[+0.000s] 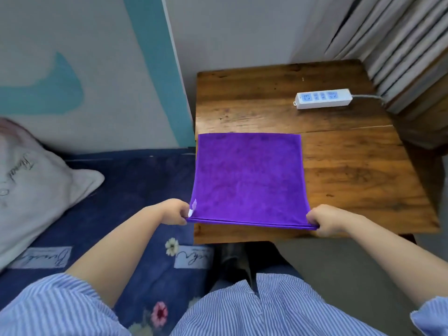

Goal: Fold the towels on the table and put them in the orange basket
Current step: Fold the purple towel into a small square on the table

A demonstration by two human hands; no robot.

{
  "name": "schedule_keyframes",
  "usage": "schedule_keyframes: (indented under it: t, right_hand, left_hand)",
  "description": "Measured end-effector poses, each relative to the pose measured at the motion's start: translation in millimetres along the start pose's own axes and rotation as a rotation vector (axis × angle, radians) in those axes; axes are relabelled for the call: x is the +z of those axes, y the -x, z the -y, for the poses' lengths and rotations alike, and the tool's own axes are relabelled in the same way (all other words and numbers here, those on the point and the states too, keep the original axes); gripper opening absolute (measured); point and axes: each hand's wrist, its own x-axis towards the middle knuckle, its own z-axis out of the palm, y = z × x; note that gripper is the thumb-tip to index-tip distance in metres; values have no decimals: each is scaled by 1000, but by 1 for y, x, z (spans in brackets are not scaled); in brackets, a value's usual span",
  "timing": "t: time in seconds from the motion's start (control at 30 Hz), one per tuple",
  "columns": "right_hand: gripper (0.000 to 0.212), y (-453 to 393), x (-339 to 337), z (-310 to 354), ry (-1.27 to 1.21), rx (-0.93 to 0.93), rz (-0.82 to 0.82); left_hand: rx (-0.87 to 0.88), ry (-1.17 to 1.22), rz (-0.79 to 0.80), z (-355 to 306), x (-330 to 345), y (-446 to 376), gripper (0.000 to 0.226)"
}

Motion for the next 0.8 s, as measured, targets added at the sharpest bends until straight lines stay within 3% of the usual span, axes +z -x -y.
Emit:
schedule_keyframes:
  t: [0.07, 0.13, 0.2, 0.27, 0.43, 0.7, 0.8]
  right_hand:
    - [28, 0, 4, -1, -138, 58, 14]
    - [21, -2, 2, -5, -409, 103, -131]
    - [31, -4, -6, -12, -833, 148, -364]
    - [37, -8, -17, -18, -1106, 169, -534]
    - [33, -37, -50, -35, -1562, 183, -637]
    - [30, -90, -83, -55, -1625, 233, -640]
    - [28, -103, -86, -64, -1578, 252, -630]
  left_hand:
    - [-18, 79, 40, 4, 5, -1, 16]
    - [-35, 195, 24, 9, 8, -4, 28]
    - [-64, 379, -65, 14, 5, -9, 31]
    - [-101, 601, -183, 19, -1, -14, 29]
    - [-126, 1022, -420, 21, -33, -41, 25]
    - [-168, 1318, -531, -2, -66, -98, 27]
    - [-205, 1221, -518, -7, -72, -114, 20]
